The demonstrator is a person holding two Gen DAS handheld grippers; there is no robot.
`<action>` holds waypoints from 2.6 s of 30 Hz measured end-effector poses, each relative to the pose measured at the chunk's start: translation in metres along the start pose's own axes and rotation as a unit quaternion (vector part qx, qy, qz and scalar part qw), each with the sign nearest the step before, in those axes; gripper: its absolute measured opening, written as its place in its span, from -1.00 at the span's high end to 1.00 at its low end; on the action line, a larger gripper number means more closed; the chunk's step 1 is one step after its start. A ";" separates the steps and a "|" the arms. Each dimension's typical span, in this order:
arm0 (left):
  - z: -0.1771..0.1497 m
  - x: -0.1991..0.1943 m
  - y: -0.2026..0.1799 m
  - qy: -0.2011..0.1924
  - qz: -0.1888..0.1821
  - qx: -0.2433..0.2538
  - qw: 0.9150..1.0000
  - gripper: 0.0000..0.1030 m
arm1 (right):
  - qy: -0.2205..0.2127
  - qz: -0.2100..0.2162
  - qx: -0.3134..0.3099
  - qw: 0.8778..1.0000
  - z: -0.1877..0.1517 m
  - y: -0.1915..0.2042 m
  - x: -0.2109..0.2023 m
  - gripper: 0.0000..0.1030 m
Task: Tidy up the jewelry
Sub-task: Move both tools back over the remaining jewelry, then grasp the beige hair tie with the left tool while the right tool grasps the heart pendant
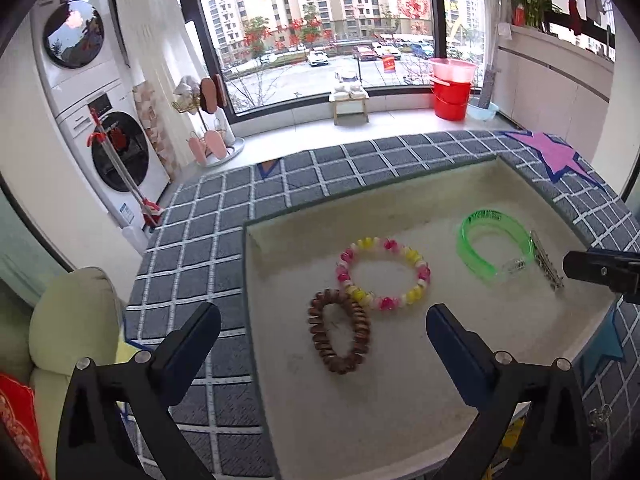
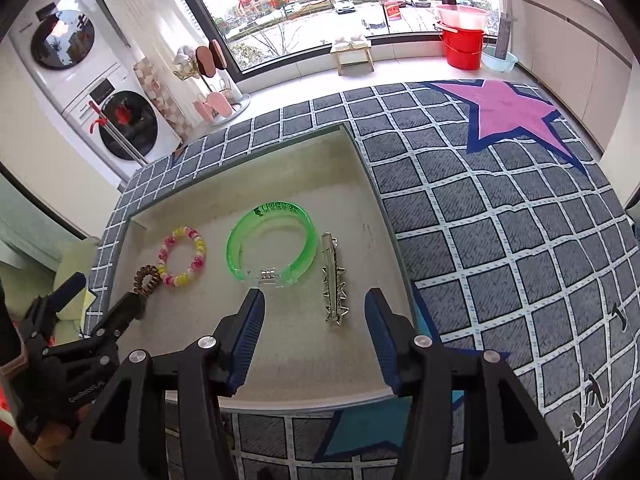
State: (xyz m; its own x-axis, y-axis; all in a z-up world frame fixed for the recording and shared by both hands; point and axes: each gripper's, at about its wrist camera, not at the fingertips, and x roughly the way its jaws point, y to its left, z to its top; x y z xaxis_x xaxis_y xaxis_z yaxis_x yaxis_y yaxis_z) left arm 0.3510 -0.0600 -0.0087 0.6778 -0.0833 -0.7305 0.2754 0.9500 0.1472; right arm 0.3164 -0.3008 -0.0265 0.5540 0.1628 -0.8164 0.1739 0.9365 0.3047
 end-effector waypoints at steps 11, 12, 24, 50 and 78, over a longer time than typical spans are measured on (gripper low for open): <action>-0.023 -0.045 0.022 -0.010 -0.018 -0.022 1.000 -1.00 | -0.072 0.028 0.006 0.997 -0.008 0.011 -0.046 -0.72; -0.026 -0.049 0.023 -0.009 -0.030 -0.021 0.999 -1.00 | -0.080 0.030 0.004 0.996 -0.010 0.012 -0.051 -0.72; -0.068 -0.121 0.044 -0.022 -0.049 -0.033 0.998 -1.00 | -0.083 0.057 -0.015 0.995 -0.045 0.029 -0.108 -0.72; -0.187 -0.143 0.042 0.070 -0.065 -0.091 0.991 -1.00 | -0.016 0.011 -0.064 0.998 -0.143 0.015 -0.106 -0.73; -0.221 -0.129 0.021 0.101 -0.042 -0.076 0.991 -0.73 | 0.009 -0.063 -0.141 0.988 -0.140 0.006 -0.038 -0.36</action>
State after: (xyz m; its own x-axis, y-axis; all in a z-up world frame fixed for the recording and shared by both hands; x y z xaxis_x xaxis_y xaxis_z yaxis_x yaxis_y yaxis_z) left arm 0.1190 0.0367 -0.0588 0.5025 -0.1178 -0.8565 0.2089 0.9779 -0.0119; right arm 0.1828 -0.2579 -0.0623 0.5268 0.0417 -0.8490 0.0054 0.9986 0.0524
